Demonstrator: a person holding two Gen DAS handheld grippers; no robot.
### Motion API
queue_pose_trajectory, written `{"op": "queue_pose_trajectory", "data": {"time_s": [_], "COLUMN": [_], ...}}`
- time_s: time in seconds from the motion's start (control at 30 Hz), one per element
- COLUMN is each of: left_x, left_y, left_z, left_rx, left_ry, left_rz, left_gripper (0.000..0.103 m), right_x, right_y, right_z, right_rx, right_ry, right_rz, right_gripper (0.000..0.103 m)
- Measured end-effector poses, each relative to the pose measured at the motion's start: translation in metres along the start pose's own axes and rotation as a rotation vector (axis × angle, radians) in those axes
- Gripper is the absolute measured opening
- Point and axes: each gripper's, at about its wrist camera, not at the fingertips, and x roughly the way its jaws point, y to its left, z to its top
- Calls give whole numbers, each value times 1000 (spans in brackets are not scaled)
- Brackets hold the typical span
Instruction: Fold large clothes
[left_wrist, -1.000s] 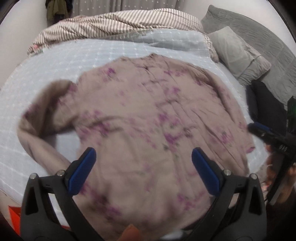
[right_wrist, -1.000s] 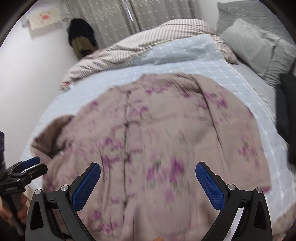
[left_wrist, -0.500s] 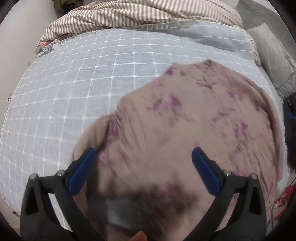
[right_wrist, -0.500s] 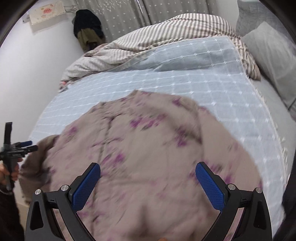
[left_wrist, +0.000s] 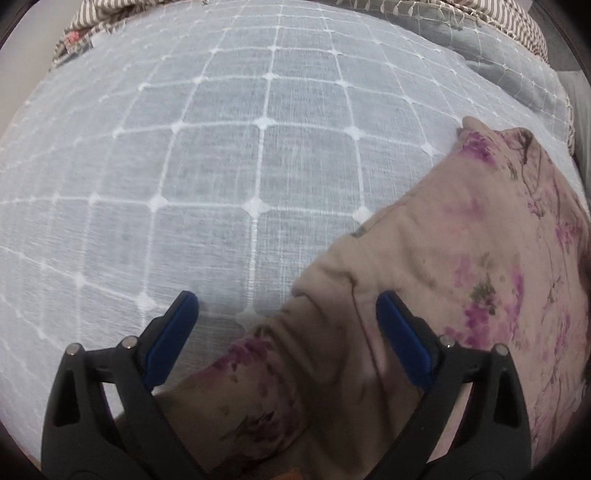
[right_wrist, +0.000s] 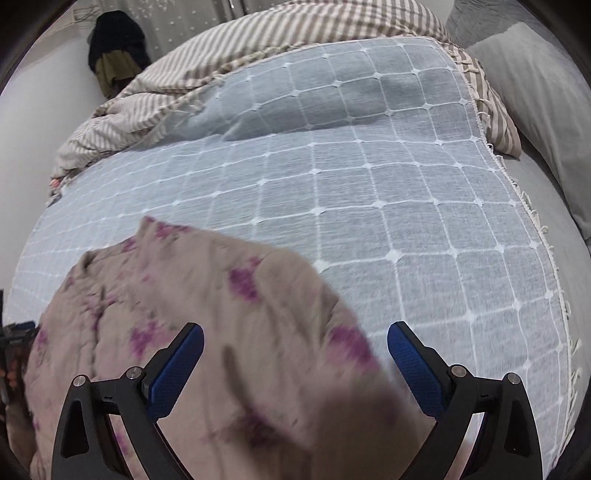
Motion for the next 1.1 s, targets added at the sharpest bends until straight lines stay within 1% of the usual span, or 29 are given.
{"op": "queue_pose_trajectory", "data": {"time_s": [0.07,0.13,0.23,0.27,0.3,0.33,0.37,0.4,0.43,0.47,0.5,0.53,0.57,0.6,0.63,0.67,0.7,0.73,0.77,0.8,0.83,0.87,0.9,0.93,0.97,1.0,1.03,1.07,1.1], "left_x": [6,6,1,-1,-3,-7,-10,-15,-19,-23,-29,-35,-46,-55,-62,-73,-85,-94,-111,-128,-140,-153,-158,-158,-153,-146,-137,-124,-110], "left_y": [4,6,2,1,-3,-8,-7,-11,-13,-12,-11,-12,-13,-12,-6,-2,1,2,1,1,3,10,15,18,19,19,16,10,5], "left_z": [-10,-19,-30,-32,-34,-38,-39,-43,-41,-42,-44,-42,-39,-33,-23,-13,-2,5,17,26,34,44,52,59,65,66,66,63,56], "left_rx": [2,1,10,11,12,15,13,1,-19,-37,-66,-89,-108,-125,-143,-168,-193,-201,-198,-202,-208,-223,-228,-226,-212,-200,-182,-143,-102], "left_ry": [11,-20,-45,-52,-56,-67,-83,-98,-124,-146,-176,-214,-275,-326,-364,-402,-436,-467,-547,-631,-679,-708,-693,-658,-599,-548,-515,-462,-403], "left_rz": [-62,-96,-124,-128,-133,-137,-143,-160,-132,-107,-86,-57,3,42,51,41,38,70,150,211,213,181,153,116,83,70,66,53,39], "left_gripper": [98,98,98,96,90,85,70,51,42,31,24,22,20,19,19,19,11,7,0,0,0,0,0,0,2,6,14,44,73], "right_x": [14,30,58,68,72,70,68,64,60,55,51,42,35,28,19,9,-1,-8,-16,-27,-33,-37,-34,-30,-20,-3,14,34,54], "right_y": [-10,-18,-32,-36,-35,-31,-26,-19,-13,-5,2,13,17,19,20,19,18,16,15,13,9,4,-1,-1,-1,0,-1,-5,-13], "right_z": [6,12,10,7,3,1,0,-1,-2,-3,-4,-5,-5,-5,-4,-1,2,4,6,9,12,15,18,21,21,20,17,13,6], "right_rx": [11,36,108,138,144,130,117,105,108,90,62,31,30,36,46,59,73,79,85,92,98,110,121,124,104,68,47,50,87], "right_ry": [11,35,100,132,123,106,101,87,78,61,47,9,-17,-44,-79,-114,-148,-175,-207,-258,-284,-296,-287,-279,-265,-229,-183,-115,-37], "right_rz": [-17,-17,32,64,60,50,53,79,81,44,15,-32,-50,-59,-68,-75,-79,-81,-92,-118,-126,-110,-101,-113,-146,-204,-249,-273,-262], "right_gripper": [100,100,98,94,93,88,64,40,36,25,20,18,16,16,15,15,15,14,14,14,14,14,14,14,14,14,15,16,19]}}
